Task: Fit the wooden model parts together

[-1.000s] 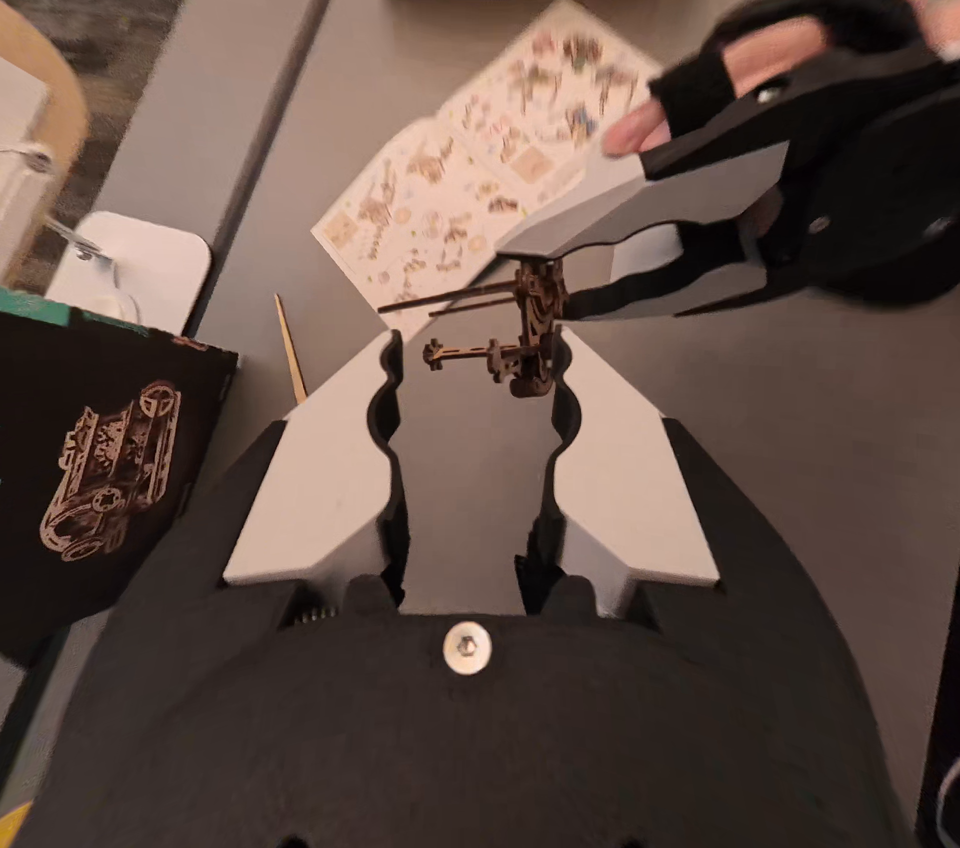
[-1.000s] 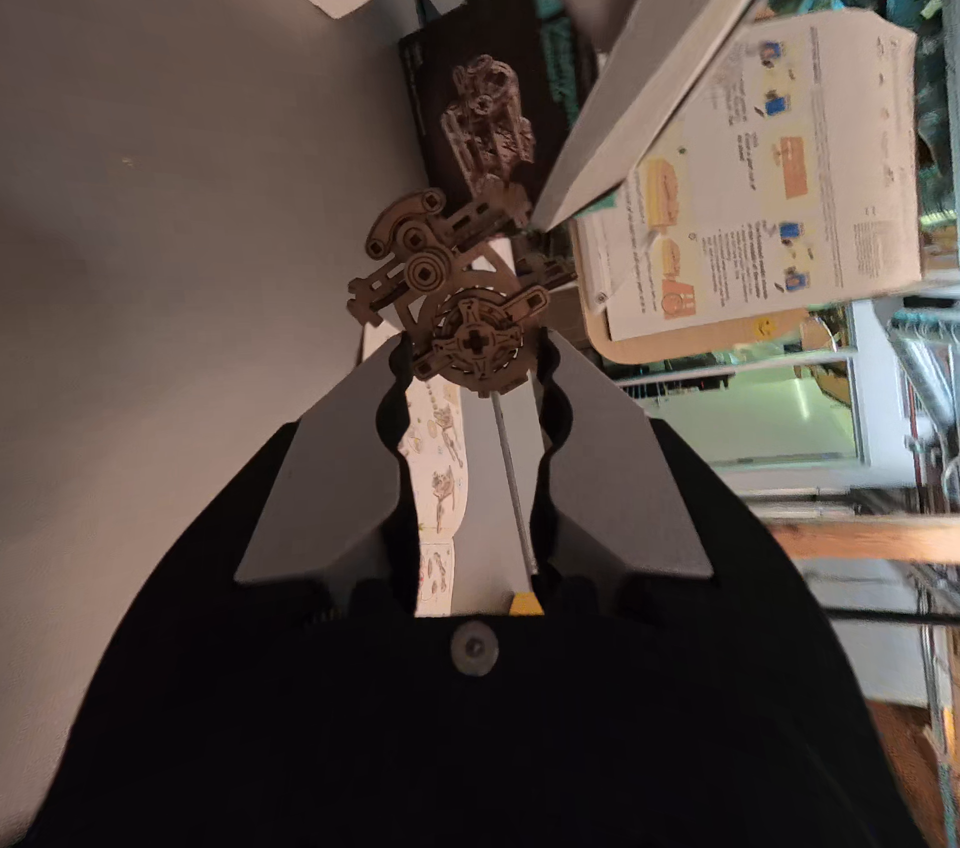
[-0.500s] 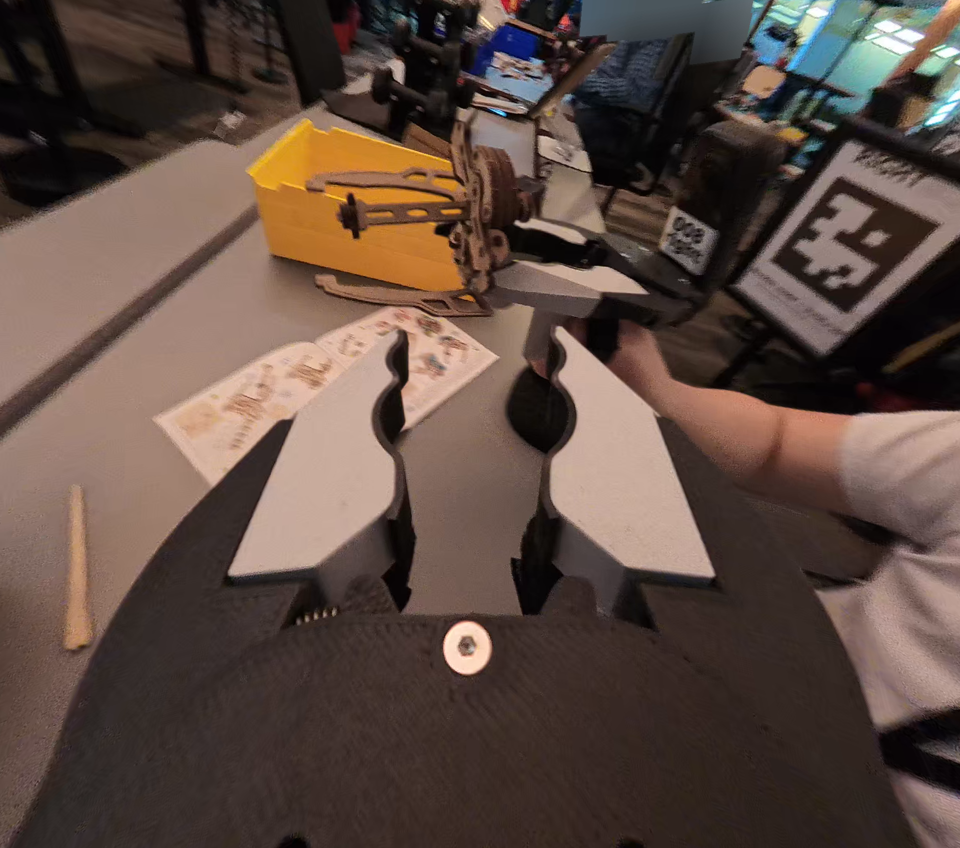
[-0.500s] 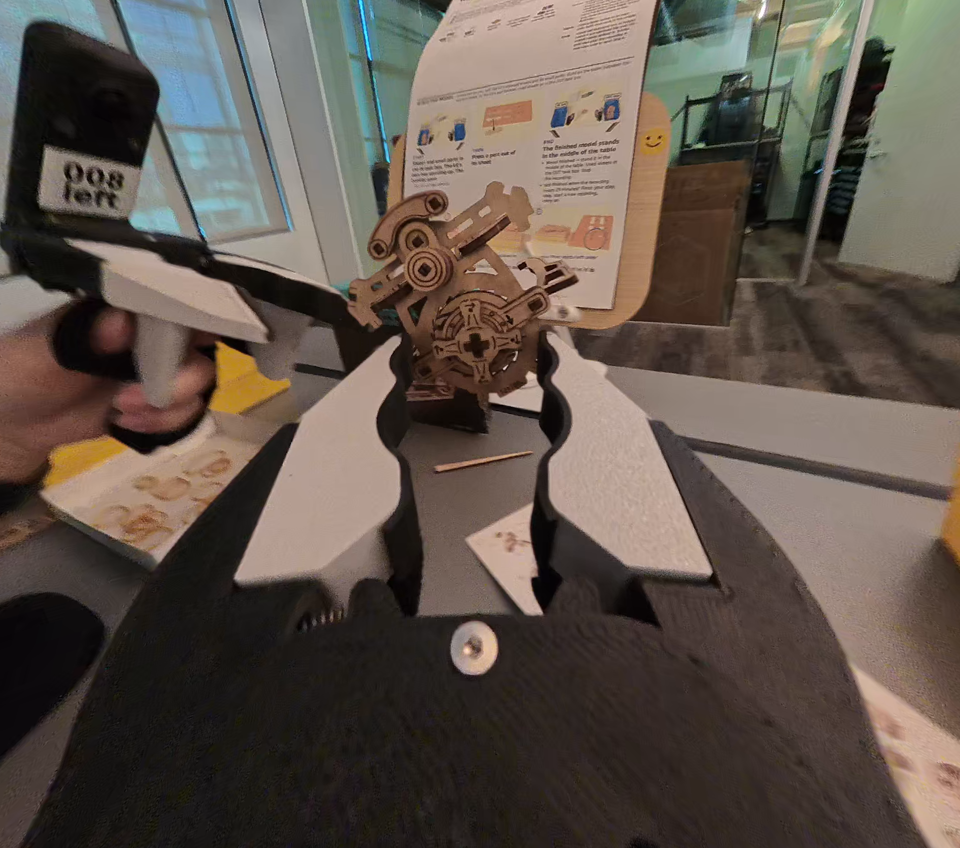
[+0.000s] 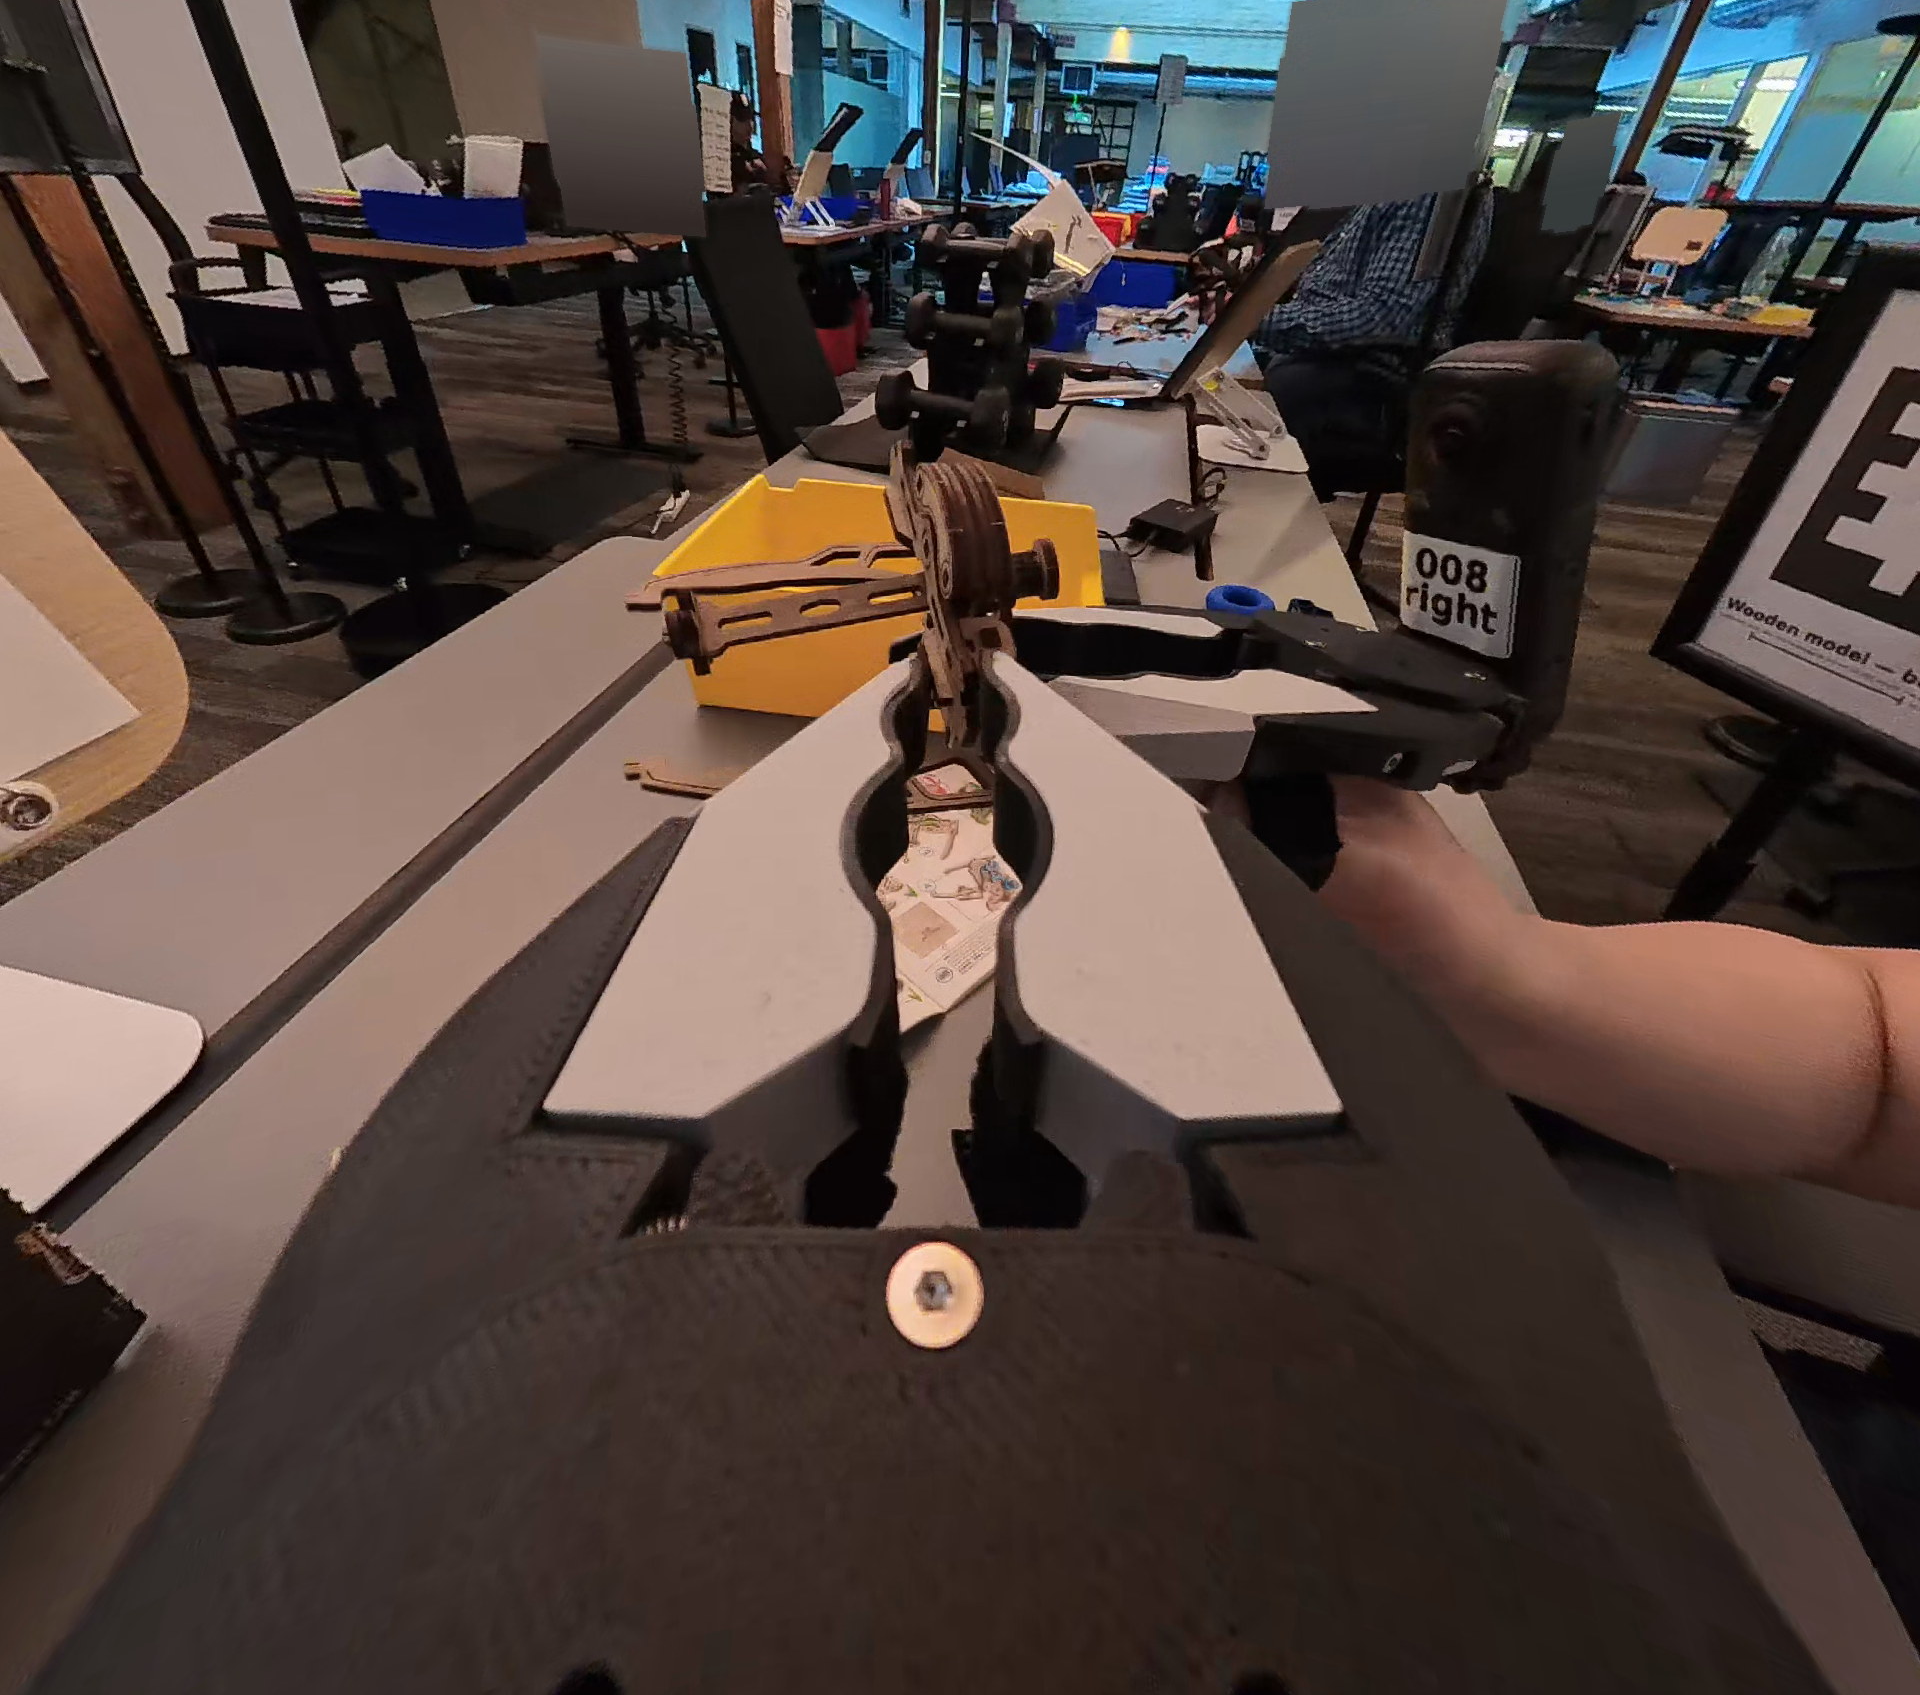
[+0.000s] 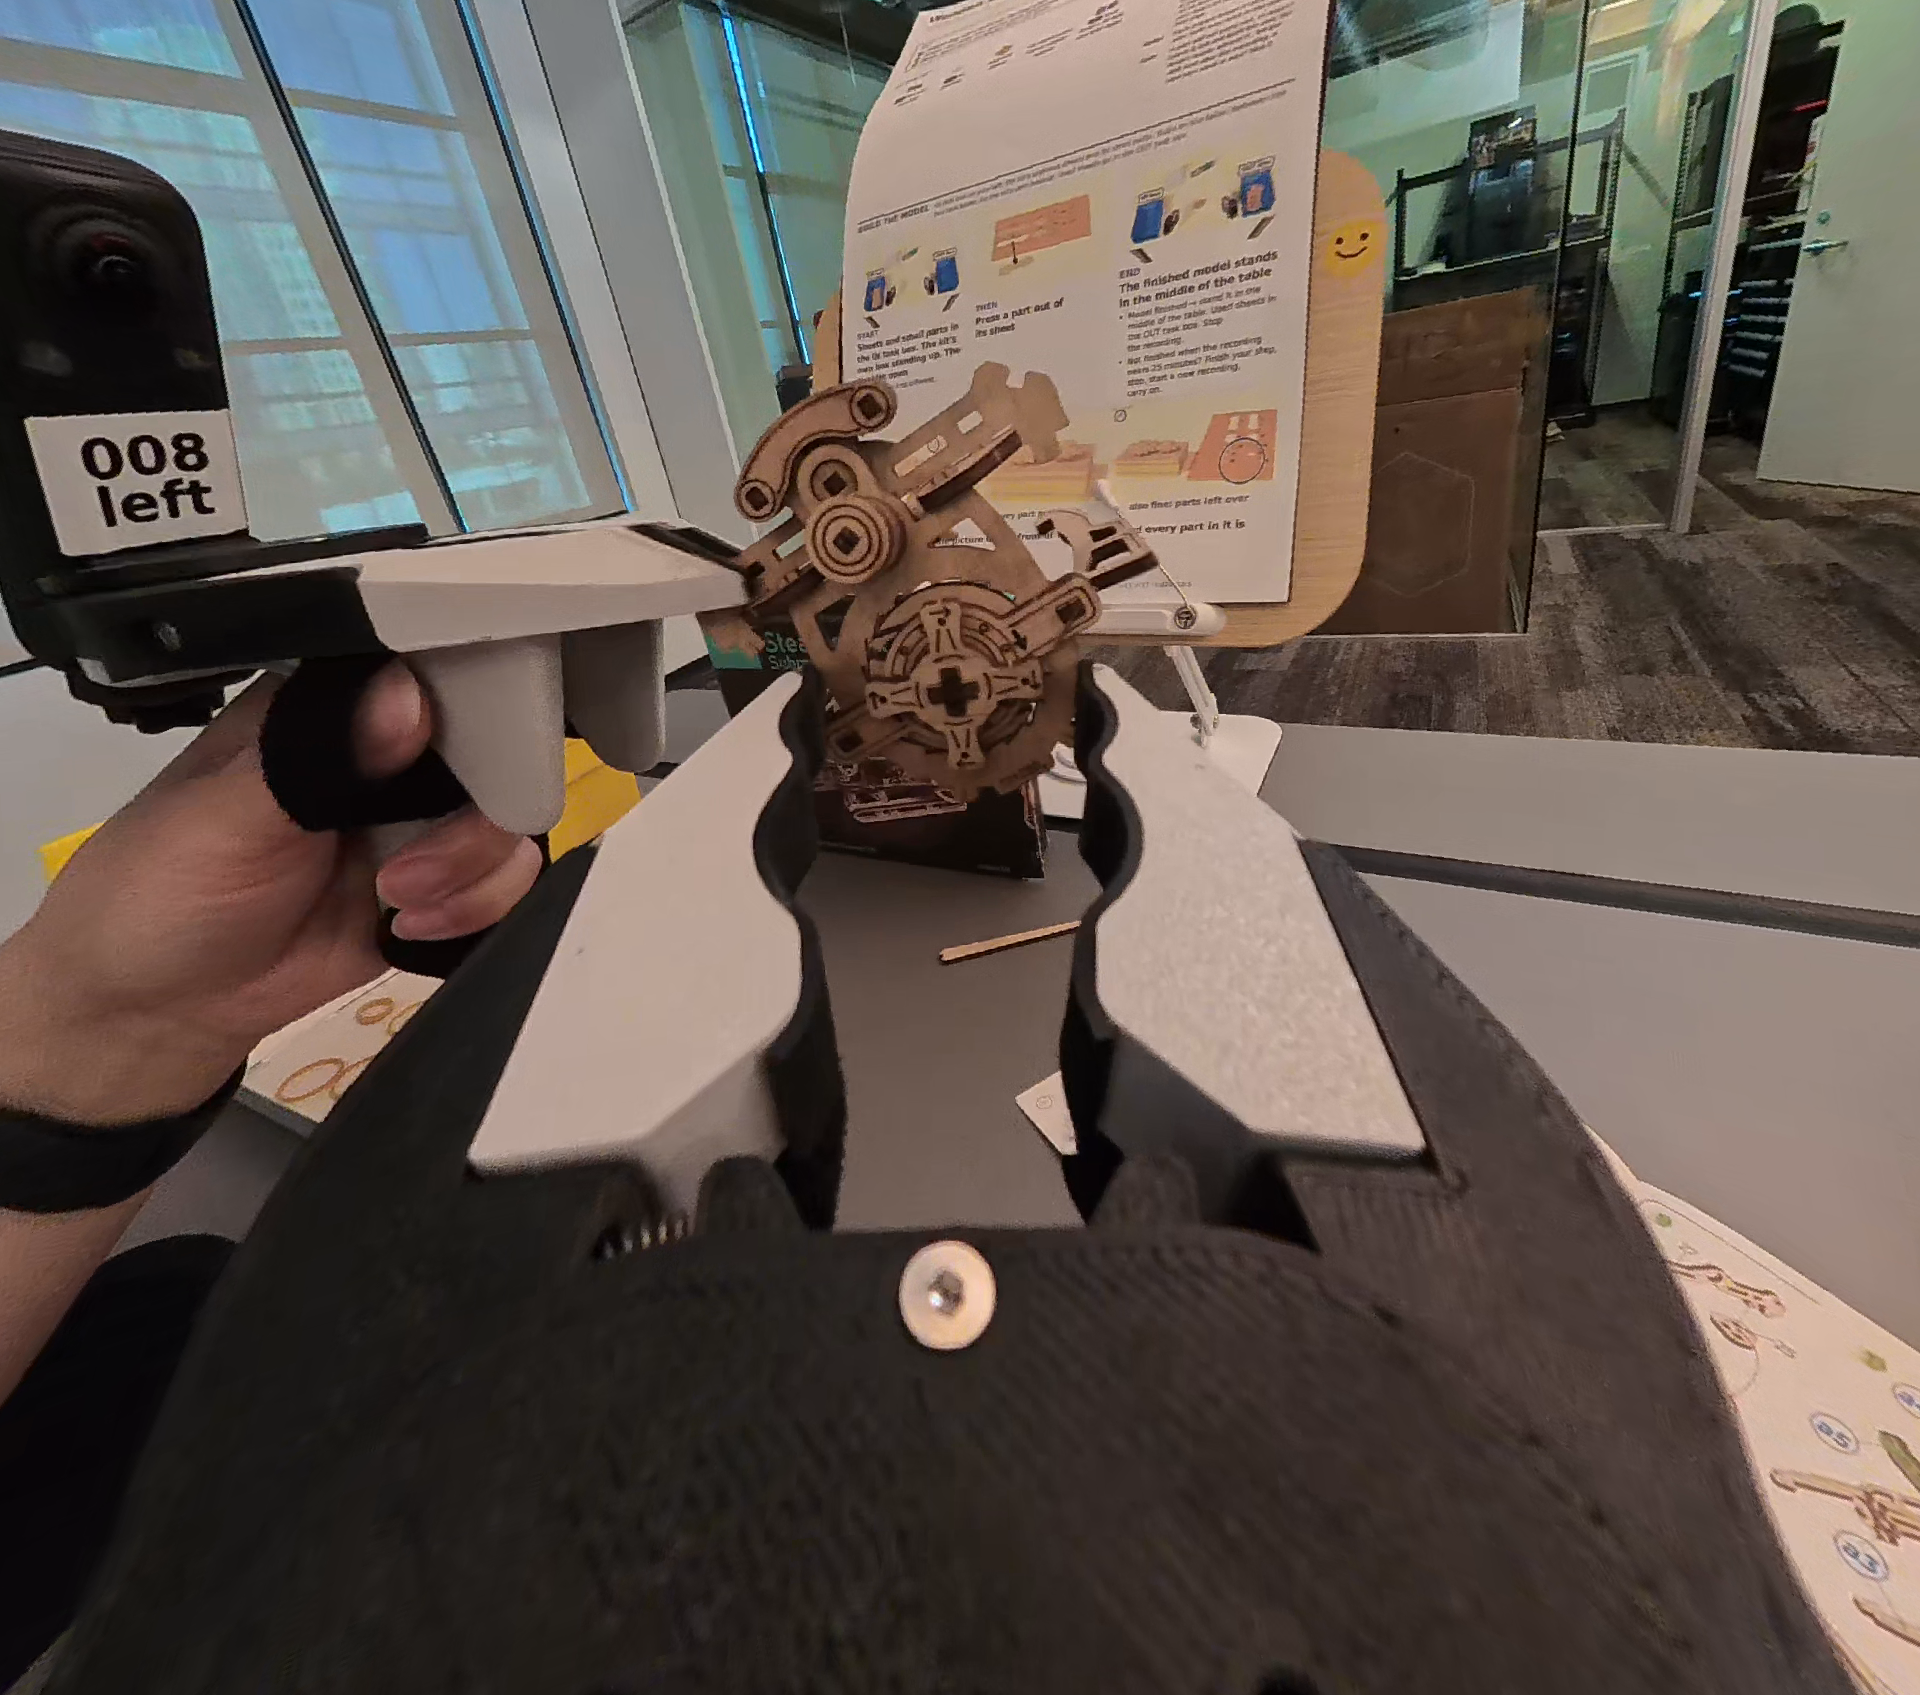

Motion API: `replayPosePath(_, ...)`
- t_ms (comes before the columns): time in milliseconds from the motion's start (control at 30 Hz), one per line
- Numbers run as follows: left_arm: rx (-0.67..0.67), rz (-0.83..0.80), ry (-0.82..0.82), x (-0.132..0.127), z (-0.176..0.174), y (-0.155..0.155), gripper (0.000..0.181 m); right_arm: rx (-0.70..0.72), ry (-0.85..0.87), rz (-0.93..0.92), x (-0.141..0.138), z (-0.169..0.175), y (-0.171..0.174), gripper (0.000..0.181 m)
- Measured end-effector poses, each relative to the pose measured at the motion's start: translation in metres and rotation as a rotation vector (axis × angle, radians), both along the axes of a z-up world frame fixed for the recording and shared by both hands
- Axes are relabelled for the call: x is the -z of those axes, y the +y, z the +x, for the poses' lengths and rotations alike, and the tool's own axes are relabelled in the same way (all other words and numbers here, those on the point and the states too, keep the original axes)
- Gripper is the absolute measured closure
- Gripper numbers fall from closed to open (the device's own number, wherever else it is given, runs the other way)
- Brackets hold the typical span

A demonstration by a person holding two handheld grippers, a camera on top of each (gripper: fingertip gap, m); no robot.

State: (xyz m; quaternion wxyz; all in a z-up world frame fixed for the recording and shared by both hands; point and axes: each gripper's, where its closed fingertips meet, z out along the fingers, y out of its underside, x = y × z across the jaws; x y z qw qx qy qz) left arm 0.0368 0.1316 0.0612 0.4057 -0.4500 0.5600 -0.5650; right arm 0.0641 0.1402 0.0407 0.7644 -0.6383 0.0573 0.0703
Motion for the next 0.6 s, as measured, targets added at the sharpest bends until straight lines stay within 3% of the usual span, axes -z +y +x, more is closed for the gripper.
replayPosePath(267,-0.093,0.043,0.041,0.008,0.003,0.013,0.178,-0.009,0.053,-0.028,0.011,-0.002,0.008,0.137)
replayPosePath(333,-0.079,0.045,0.064,0.010,0.001,0.015,0.178,-0.018,0.033,-0.032,0.013,-0.004,0.008,0.129)
replayPosePath(400,-0.074,0.038,0.094,0.012,-0.003,0.020,0.178,0.020,-0.030,-0.034,0.013,0.000,0.003,0.116)
replayPosePath(600,-0.008,-0.027,0.150,0.008,-0.019,0.030,0.179,-0.021,-0.331,0.035,-0.011,-0.016,-0.019,0.115)
